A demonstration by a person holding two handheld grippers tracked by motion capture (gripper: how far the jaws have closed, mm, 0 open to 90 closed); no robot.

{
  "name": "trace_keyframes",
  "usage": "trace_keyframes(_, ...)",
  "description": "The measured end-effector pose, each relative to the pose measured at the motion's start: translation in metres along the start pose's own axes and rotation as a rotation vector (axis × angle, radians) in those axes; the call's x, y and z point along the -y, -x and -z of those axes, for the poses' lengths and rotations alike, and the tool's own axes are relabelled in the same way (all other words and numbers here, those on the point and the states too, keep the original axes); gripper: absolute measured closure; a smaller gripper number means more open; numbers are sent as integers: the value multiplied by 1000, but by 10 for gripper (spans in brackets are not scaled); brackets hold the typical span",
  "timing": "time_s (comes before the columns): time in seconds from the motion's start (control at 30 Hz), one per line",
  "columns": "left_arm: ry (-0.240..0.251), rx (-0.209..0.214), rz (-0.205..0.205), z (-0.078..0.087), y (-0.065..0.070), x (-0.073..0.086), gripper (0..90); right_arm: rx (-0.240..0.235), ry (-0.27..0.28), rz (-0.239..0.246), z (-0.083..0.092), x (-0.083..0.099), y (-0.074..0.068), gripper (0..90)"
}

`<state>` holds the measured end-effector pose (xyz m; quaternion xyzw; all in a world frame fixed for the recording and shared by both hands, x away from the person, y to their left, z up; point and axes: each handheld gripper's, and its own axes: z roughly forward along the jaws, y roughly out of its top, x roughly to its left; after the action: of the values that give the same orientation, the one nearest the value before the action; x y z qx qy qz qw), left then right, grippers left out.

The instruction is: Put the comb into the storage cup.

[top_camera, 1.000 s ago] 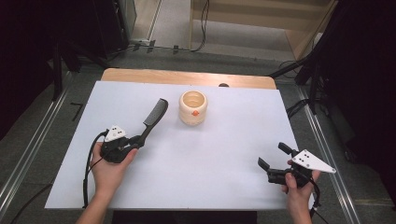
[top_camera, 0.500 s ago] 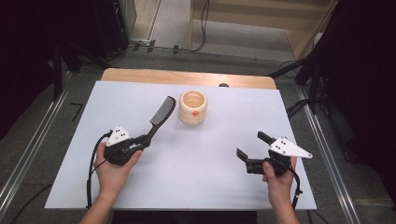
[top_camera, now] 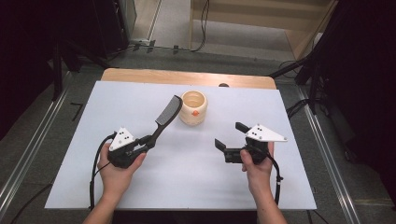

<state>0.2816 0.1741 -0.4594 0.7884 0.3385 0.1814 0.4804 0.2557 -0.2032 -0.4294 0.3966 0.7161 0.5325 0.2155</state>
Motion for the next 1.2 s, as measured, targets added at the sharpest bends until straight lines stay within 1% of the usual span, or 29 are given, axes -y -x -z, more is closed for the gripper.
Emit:
trace_keyframes(0.07,12,3,-3,0,2,-1,728,2,-3,-10,-4,-2,-4,35)
trace_keyframes(0.2,28,1,-23,1,9,-2,728,-37,9,-30,-11,-3,-9,36)
trace_keyframes(0.27,35,2,-34,1,12,-2,728,-60,24,-62,-13,-3,-12,36)
trace_keyframes(0.3,44,-2,-41,1,13,-2,728,-64,30,-90,-14,-4,-14,36)
trace_keyframes(0.33,48,-1,-47,1,15,-2,728,-64,30,-90,-14,-4,-14,36)
trace_keyframes(0.43,56,7,-64,0,21,-3,728,-90,52,-128,-15,-5,-17,36)
trace_keyframes(0.53,59,21,-84,-2,28,-4,728,-101,50,-150,-17,-5,-20,36)
trace_keyframes(0.67,75,32,-105,-3,37,-4,728,-99,39,-180,-19,-5,-24,36)
trace_keyframes(0.73,79,32,-117,-3,41,-5,727,-90,37,-178,-20,-4,-26,37)
trace_keyframes(0.8,79,37,-123,-4,44,-5,727,-84,37,-184,-21,-3,-27,59)
trace_keyframes(0.93,89,45,-133,-5,49,-5,727,-92,34,-189,-24,-2,-32,61)
trace_keyframes(1.0,92,54,-134,-6,53,-5,728,-93,33,-184,-25,-2,-35,99)
trace_keyframes(1.03,91,59,-141,-6,55,-4,728,-85,35,-189,-26,-3,-36,110)
trace_keyframes(1.13,90,66,-150,-8,59,-4,728,-92,28,-209,-27,-3,-37,110)
trace_keyframes(1.2,88,76,-157,-9,62,-4,728,-86,16,-223,-28,-2,-37,114)
